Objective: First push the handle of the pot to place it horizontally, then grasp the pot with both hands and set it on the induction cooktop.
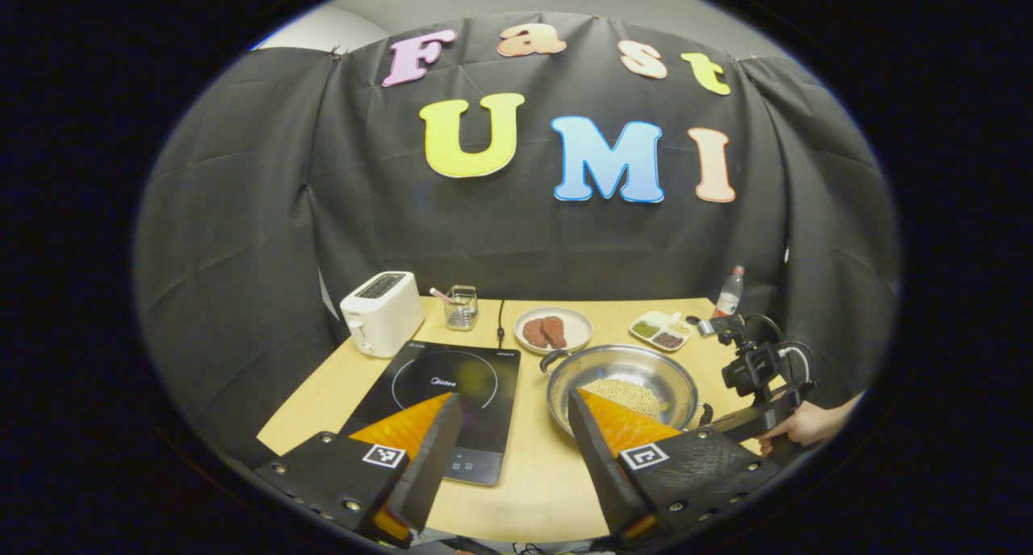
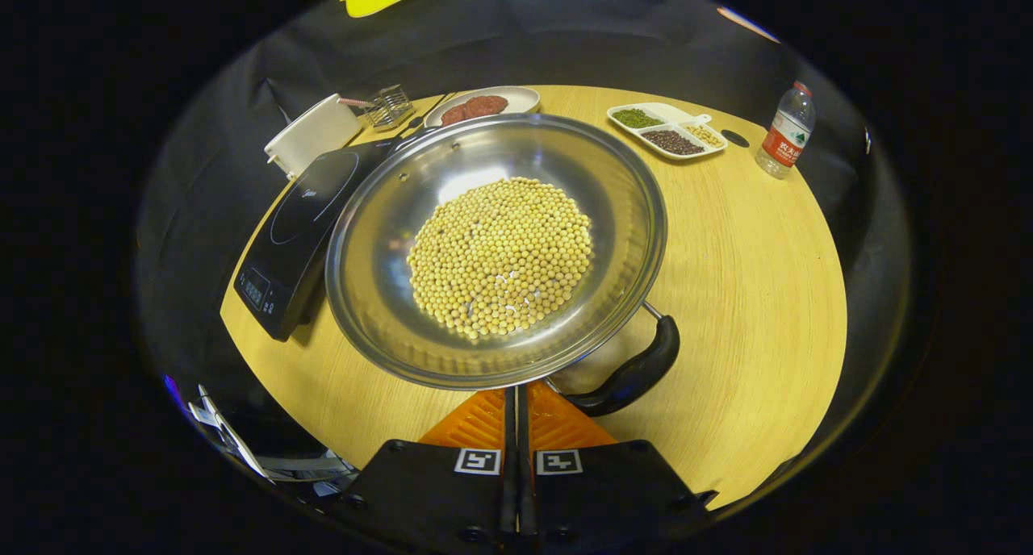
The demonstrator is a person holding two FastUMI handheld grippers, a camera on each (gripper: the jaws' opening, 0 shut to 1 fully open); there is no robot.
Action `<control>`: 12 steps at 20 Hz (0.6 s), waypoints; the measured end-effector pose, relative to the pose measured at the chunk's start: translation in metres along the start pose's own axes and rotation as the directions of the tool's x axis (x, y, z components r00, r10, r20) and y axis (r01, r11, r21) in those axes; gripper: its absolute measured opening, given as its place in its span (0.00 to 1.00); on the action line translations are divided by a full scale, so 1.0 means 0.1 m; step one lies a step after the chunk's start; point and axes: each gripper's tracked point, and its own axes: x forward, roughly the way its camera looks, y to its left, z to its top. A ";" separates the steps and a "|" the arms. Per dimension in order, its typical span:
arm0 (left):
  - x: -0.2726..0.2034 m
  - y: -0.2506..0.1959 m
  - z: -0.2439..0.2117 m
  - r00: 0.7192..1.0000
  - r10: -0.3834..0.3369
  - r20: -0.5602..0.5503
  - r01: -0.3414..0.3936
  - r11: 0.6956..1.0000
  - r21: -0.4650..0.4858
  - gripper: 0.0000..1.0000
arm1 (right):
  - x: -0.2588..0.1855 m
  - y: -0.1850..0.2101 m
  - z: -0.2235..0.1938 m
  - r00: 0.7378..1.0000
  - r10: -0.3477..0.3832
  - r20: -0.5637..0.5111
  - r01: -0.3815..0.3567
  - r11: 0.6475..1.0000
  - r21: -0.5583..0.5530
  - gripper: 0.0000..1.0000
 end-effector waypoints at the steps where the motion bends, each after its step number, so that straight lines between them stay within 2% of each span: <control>1: 0.01 -0.01 0.01 1.000 -0.001 0.003 0.001 1.000 0.007 0.81 | -0.01 -0.05 0.02 1.000 -0.005 0.003 0.006 1.000 -0.005 0.02; 3: 0.04 0.03 0.07 1.000 0.020 0.021 -0.021 0.999 0.035 0.78 | -0.01 -0.17 0.04 1.000 -0.023 0.010 0.023 1.000 -0.001 0.02; 5: 0.06 0.05 0.16 0.999 0.032 0.043 -0.034 0.998 0.046 0.81 | 0.00 -0.29 0.07 0.999 -0.038 0.015 0.038 0.999 0.002 0.02; 9: 0.10 0.05 0.22 0.997 0.056 0.052 -0.059 0.996 0.059 0.81 | 0.00 -0.52 0.16 0.997 -0.068 0.027 0.069 0.998 -0.003 0.02; 10: 0.10 0.06 0.24 0.996 0.068 0.053 -0.071 0.996 0.058 0.78 | 0.01 -0.58 0.18 0.997 -0.074 0.033 0.074 0.997 -0.003 0.02; 12: 0.10 0.02 0.23 0.996 0.082 0.047 -0.084 0.995 0.050 0.81 | 0.03 -0.67 0.23 0.996 -0.078 0.042 0.078 0.997 0.008 0.02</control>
